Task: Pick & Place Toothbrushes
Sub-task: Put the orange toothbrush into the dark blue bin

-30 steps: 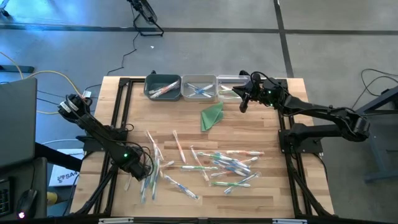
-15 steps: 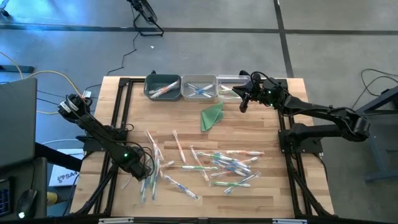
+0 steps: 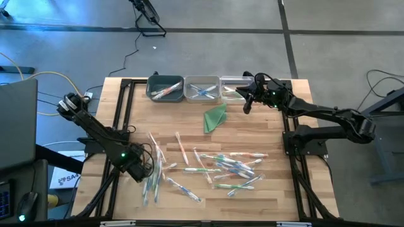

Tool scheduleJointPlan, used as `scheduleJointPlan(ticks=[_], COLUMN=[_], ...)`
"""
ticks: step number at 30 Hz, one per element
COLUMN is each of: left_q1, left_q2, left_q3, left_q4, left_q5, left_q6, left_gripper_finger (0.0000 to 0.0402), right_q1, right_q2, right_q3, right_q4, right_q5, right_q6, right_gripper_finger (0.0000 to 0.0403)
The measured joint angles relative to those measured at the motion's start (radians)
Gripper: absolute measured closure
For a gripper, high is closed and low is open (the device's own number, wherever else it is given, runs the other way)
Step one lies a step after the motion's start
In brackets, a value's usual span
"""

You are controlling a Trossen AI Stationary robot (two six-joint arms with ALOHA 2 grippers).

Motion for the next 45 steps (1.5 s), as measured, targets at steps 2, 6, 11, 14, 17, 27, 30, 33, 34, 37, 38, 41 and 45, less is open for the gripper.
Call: scheduleJointPlan(ticks=[2,6,11,14,17,27,30,33,34,37,38,41,45], left_q1=[0.000,0.000,0.001,0.029,0.118,0.527,0.633,0.739,0.778,0.898,0.937,1.045,1.173], left_q2=[-0.026,-0.073,-0.122,-0.149,-0.165,-0.179,-0.179,-0.179,-0.179,-0.179,-0.178,-0.162,-0.133], left_q3=[0.036,0.117,0.205,0.233,0.241,0.242,0.242,0.242,0.242,0.242,0.242,0.242,0.243], left_q4=[-0.040,-0.142,-0.265,-0.321,-0.318,-0.070,0.043,0.153,0.186,0.258,0.282,0.356,0.418], left_q5=[-0.054,-0.233,-0.566,-0.707,-0.766,-0.710,-0.648,-0.587,-0.551,-0.443,-0.418,-0.352,-0.290], left_q6=[0.013,0.057,0.128,0.181,0.301,0.946,1.130,1.299,1.352,1.493,1.534,1.649,1.781], left_gripper_finger=[0.0398,0.0398,0.0398,0.0398,0.0398,0.0398,0.0398,0.0398,0.0398,0.0398,0.0398,0.0398,0.0398], right_q1=[0.000,0.000,0.000,0.000,0.000,0.000,0.000,0.000,0.000,0.000,0.000,0.000,0.000], right_q2=[0.000,0.000,0.000,0.000,0.000,0.000,0.000,0.000,0.000,0.000,0.000,0.000,0.000], right_q3=[0.000,0.000,0.000,0.000,0.000,0.000,0.000,0.000,0.000,0.000,0.000,0.000,0.000], right_q4=[0.000,0.000,0.000,0.000,0.000,0.013,0.013,0.013,0.013,0.019,0.025,0.043,0.068], right_q5=[0.000,0.000,0.000,0.000,0.000,0.001,0.007,0.007,0.007,0.007,0.006,0.005,0.004], right_q6=[0.000,0.000,0.000,0.000,0.000,0.000,0.000,0.000,0.000,0.000,0.000,0.000,0.000], right_gripper_finger=[0.0369,0.0369,0.0369,0.0369,0.0369,0.0369,0.0369,0.0369,0.0369,0.0369,0.0369,0.0369,0.0369])
